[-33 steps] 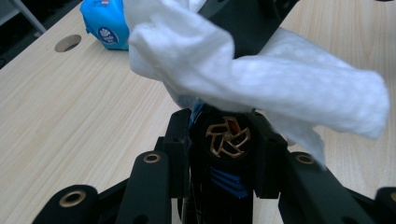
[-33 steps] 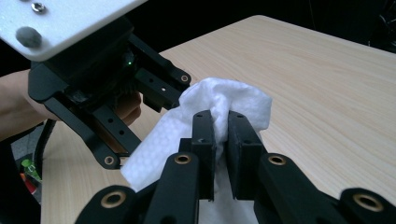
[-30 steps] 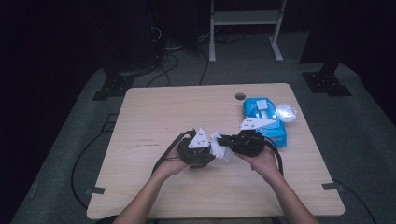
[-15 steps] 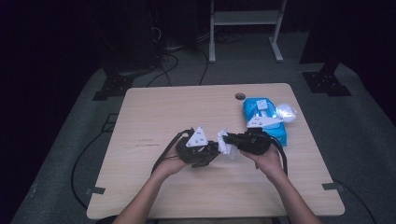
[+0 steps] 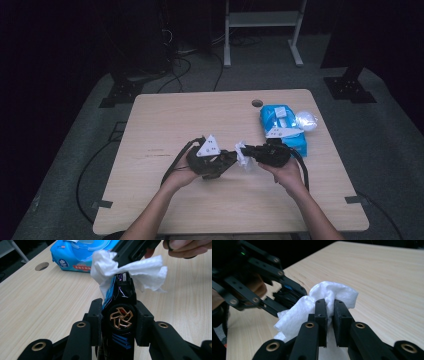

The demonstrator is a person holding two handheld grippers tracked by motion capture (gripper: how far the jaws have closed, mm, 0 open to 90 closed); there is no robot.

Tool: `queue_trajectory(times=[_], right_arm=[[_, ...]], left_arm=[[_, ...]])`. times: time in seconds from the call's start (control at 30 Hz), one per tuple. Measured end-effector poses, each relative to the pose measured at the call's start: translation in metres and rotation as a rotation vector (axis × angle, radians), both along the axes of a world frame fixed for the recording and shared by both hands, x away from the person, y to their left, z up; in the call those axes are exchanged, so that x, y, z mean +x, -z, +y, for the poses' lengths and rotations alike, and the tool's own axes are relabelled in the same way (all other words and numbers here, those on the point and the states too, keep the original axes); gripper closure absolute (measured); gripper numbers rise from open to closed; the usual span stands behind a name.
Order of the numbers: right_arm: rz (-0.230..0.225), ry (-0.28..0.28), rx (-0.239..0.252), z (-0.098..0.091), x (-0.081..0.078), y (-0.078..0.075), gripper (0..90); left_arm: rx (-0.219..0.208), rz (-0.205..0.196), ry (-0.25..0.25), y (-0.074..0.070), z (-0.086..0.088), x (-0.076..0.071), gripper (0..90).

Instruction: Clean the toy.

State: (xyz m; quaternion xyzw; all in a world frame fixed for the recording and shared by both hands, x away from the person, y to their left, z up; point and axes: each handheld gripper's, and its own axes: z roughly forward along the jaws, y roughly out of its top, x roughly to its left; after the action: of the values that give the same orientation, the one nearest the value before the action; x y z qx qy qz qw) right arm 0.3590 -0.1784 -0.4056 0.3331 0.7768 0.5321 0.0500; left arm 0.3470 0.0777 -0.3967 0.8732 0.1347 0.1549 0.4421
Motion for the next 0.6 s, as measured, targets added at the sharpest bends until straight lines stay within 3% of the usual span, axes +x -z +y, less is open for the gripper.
queue_trajectory(times=[0.23, 0.4, 0.6], right_arm=[[0.003, 0.01, -0.012, 0.0, 0.0, 0.002, 81.9], [-0.017, -0.002, 0.024, -0.002, -0.002, -0.006, 81.9], [0.022, 0.01, 0.014, -0.004, 0.002, 0.006, 81.8]], left_arm=[[-0.011, 0.004, -0.005, 0.0, 0.001, 0.0, 64.4], [-0.024, -0.001, -0.005, -0.002, 0.002, 0.0, 64.3], [-0.025, -0.004, -0.01, -0.003, 0.004, 0.0, 64.4]])
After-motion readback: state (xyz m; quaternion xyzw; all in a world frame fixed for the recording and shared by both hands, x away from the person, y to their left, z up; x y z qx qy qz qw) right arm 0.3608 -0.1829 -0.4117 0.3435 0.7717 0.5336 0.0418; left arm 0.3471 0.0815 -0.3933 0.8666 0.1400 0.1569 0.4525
